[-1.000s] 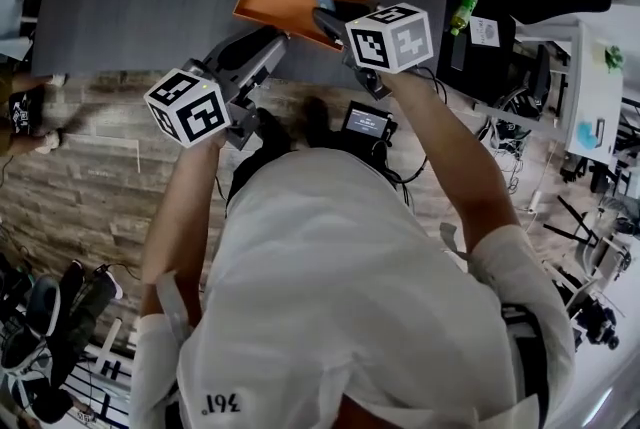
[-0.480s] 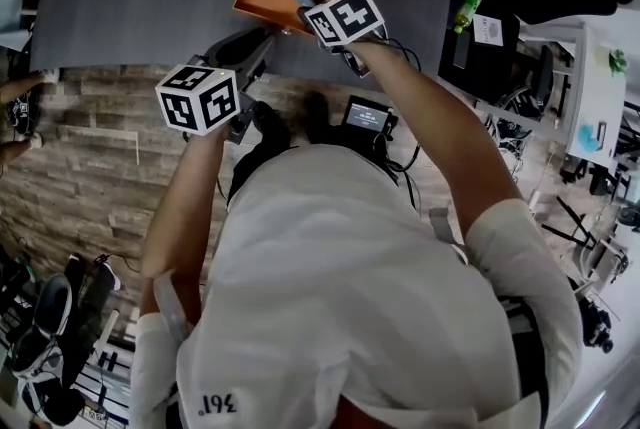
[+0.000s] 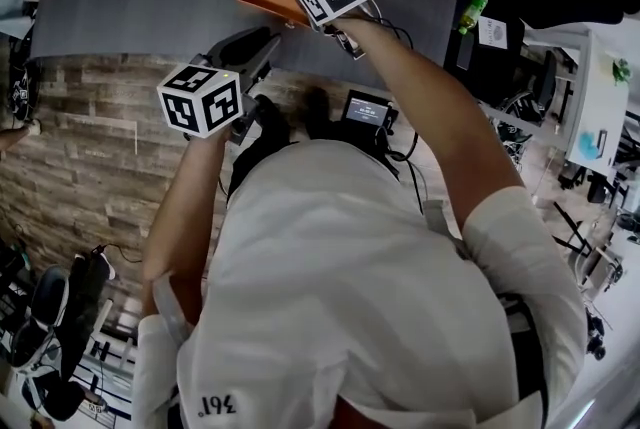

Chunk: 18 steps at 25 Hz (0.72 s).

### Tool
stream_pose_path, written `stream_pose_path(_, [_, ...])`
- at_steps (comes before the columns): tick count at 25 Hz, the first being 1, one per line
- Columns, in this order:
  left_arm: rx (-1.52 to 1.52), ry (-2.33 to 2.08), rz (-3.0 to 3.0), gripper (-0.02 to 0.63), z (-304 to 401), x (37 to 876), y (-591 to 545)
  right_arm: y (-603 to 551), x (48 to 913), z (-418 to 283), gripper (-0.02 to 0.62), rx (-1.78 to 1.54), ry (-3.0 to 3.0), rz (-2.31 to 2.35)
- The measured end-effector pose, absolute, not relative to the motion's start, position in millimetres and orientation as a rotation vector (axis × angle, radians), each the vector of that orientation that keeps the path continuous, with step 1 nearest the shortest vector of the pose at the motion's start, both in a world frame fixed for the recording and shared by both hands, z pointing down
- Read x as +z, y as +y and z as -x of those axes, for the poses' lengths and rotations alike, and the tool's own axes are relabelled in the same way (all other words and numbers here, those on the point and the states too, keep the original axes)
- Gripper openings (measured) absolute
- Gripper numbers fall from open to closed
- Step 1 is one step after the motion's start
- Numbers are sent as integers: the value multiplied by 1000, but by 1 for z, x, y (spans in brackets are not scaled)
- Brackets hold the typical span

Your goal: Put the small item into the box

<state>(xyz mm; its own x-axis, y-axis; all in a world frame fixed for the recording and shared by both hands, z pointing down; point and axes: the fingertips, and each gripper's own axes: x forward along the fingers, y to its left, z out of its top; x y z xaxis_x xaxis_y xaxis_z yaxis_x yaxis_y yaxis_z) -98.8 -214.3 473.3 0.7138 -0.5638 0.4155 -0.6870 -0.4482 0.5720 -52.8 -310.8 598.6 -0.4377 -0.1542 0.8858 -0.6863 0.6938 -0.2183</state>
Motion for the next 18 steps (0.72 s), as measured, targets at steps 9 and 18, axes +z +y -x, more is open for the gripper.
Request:
stream_pose_path(9, [186, -965, -2163, 109, 100, 468, -208, -307, 607, 57, 103, 697, -1938, -615])
stream_pose_path(18, [165, -967, -2171, 109, 96, 462, -209, -309, 604, 55, 109, 687, -1947, -623])
